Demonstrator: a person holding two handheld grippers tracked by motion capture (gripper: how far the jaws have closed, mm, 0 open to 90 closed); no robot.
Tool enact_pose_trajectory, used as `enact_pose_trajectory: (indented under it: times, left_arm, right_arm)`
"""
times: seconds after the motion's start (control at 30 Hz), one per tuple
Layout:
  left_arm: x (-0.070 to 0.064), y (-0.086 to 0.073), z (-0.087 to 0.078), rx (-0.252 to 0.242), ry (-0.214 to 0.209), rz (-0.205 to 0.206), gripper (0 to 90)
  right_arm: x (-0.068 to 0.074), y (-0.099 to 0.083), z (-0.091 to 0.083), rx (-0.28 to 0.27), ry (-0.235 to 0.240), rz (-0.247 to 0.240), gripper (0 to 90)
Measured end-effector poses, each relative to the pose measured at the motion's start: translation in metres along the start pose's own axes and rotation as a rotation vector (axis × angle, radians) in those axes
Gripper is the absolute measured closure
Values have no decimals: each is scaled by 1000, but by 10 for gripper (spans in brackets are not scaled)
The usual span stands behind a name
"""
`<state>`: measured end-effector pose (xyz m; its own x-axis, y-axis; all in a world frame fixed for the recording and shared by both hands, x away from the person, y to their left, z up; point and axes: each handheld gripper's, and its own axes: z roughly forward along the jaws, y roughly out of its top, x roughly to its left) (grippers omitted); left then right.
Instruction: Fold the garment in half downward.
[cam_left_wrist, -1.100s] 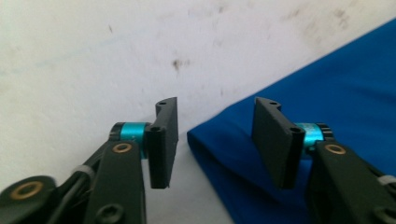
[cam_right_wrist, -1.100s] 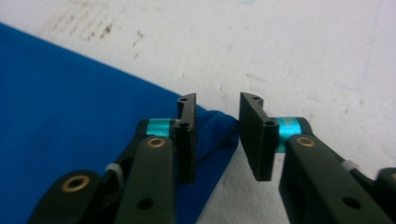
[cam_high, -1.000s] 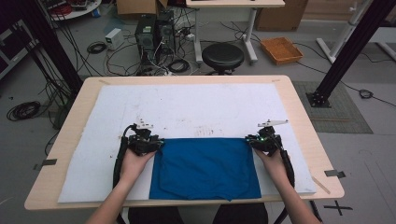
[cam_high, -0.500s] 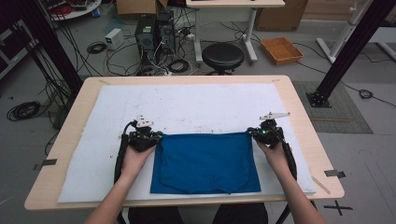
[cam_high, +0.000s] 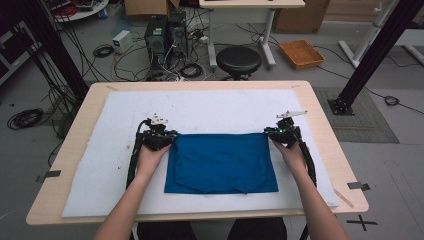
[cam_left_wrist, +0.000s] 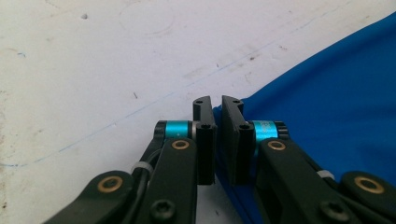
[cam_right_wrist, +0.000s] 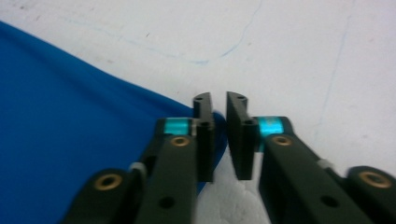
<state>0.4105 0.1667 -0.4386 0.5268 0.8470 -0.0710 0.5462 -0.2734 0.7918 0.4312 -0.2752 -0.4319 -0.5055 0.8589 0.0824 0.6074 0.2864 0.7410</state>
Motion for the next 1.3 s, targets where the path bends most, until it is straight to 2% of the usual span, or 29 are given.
enact_pose_trajectory:
  times: [0.03,0.1,0.23,0.33,0.4,0.47,0.6,0.63,0.7,0.77,0.83,0.97,1.3]
  left_arm:
    - [0,0,-2,-6,3,-5,758]
    - [0,1,-8,-36,-14,-15,655]
    - [-5,0,-30,-101,-10,34,525]
    - [-8,-2,-49,-139,-14,63,490]
    - [-11,-7,-64,-165,-16,80,463]
    - [-13,-12,-74,-182,-20,94,435]
    - [-16,-25,-94,-212,-58,114,417]
    - [-16,-27,-97,-217,-68,116,411]
    - [-16,-30,-101,-217,-94,123,408]
    - [-16,-30,-104,-213,-108,132,367]
    - [-15,-30,-105,-222,-119,126,366]
    - [-18,-28,-110,-237,-117,140,358]
    - [-16,-32,-115,-227,-101,149,358]
  right_arm:
    - [0,0,-2,-7,0,-1,775]
    - [0,1,-7,-32,3,7,696]
    - [-2,1,-21,-71,26,19,603]
    - [1,0,-35,-91,37,15,523]
    - [6,-2,-46,-109,42,-7,489]
    - [13,-6,-60,-134,48,-44,467]
    - [21,-16,-79,-157,41,-99,449]
    - [22,-20,-84,-168,39,-108,447]
    - [21,-27,-89,-188,32,-92,429]
    - [17,-33,-93,-206,33,-42,420]
    - [10,-33,-97,-208,49,14,395]
    - [5,-33,-102,-240,49,26,384]
    - [4,-31,-96,-226,59,24,369]
